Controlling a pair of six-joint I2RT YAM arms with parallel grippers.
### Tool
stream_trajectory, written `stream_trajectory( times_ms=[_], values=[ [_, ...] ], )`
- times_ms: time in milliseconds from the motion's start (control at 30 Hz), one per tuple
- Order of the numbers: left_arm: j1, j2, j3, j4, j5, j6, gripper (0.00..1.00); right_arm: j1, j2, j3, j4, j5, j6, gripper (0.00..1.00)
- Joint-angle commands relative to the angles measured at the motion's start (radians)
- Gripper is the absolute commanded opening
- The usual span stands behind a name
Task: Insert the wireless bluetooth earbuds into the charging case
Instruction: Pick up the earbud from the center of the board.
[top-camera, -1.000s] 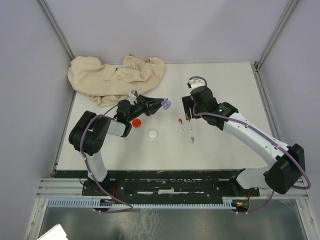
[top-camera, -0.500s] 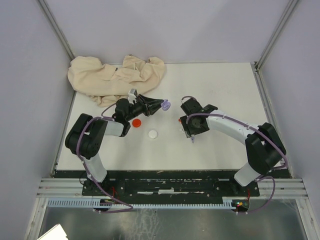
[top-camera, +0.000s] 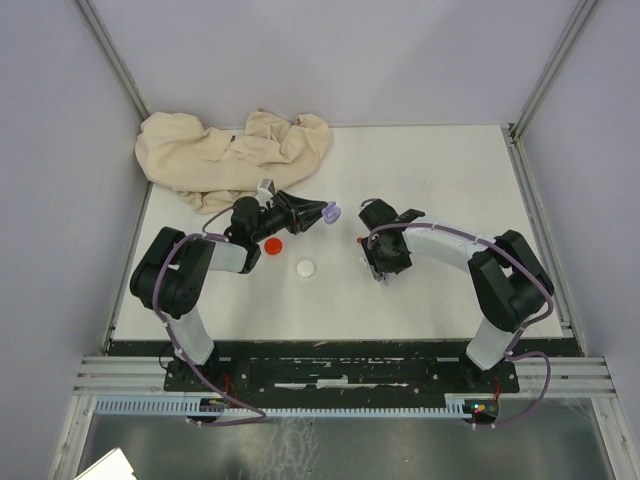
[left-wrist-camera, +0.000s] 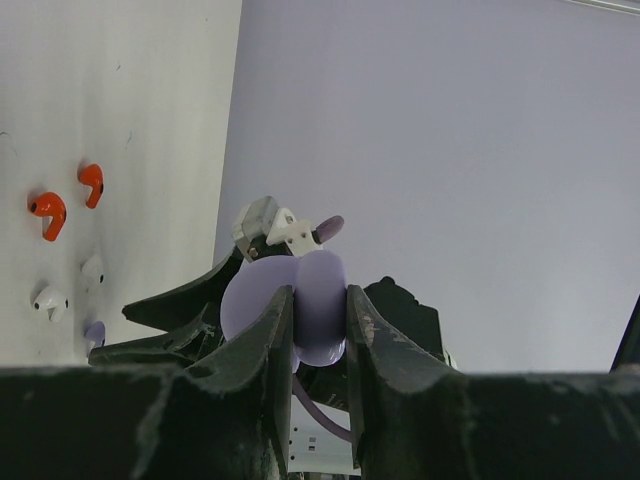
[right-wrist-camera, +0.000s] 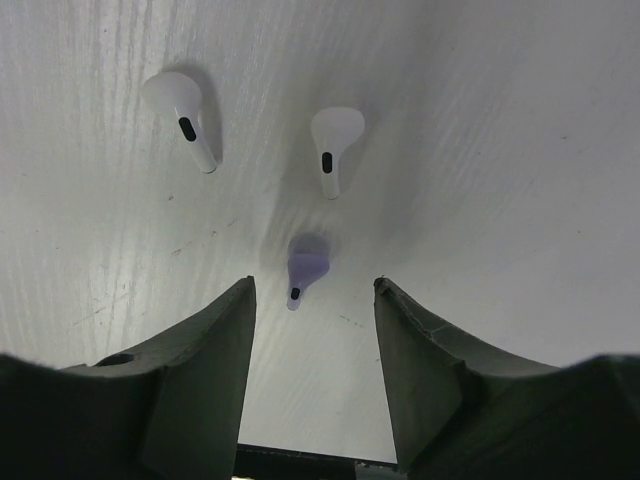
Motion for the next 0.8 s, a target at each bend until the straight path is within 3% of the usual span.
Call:
stream_trajectory(
  times_ms=[0,767],
  values=[
    [0.002,-0.027,0.026,0.023,0.031,0.049,0.03,-0.010,0.017,0.014,0.031,-0.024,-0.009,0.57],
    [0.003,-0.012,0.031,0.027,0.032,0.045,0.03,-0.032,0.057,0.007,0.047,-0.059,-0.013,0.42]
  ],
)
